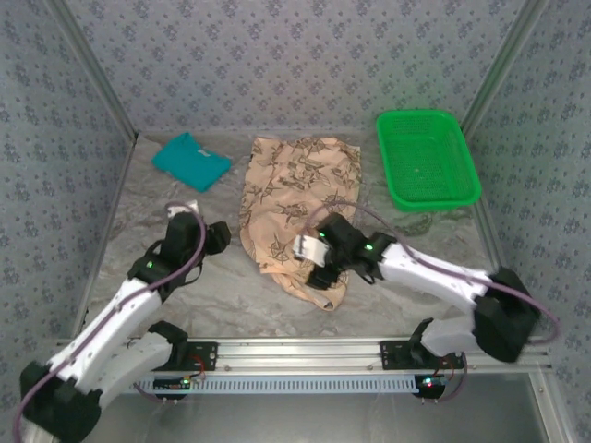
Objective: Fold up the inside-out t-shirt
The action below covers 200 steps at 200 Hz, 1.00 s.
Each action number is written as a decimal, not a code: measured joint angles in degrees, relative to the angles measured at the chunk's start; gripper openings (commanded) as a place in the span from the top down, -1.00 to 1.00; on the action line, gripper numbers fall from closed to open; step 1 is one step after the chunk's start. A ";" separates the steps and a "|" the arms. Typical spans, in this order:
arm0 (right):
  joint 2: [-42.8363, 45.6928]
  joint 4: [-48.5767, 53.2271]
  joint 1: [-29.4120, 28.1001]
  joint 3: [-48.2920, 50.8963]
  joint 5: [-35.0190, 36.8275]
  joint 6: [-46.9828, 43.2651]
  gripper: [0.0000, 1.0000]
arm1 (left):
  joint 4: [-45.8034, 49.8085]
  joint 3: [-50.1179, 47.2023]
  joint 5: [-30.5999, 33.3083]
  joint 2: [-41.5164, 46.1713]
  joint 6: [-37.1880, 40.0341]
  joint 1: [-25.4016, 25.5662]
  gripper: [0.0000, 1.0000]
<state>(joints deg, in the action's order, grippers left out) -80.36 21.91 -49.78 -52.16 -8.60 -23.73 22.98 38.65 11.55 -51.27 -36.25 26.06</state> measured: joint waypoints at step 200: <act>-24.13 -14.27 -20.22 -18.93 -16.31 0.85 0.07 | 2.40 7.58 -15.87 -16.39 2.78 -16.44 -0.19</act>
<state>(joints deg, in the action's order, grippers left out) -104.49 7.64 -70.00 -71.09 -24.91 -22.87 25.39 46.24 -4.32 -67.66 -33.47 9.63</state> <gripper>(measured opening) 0.312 0.589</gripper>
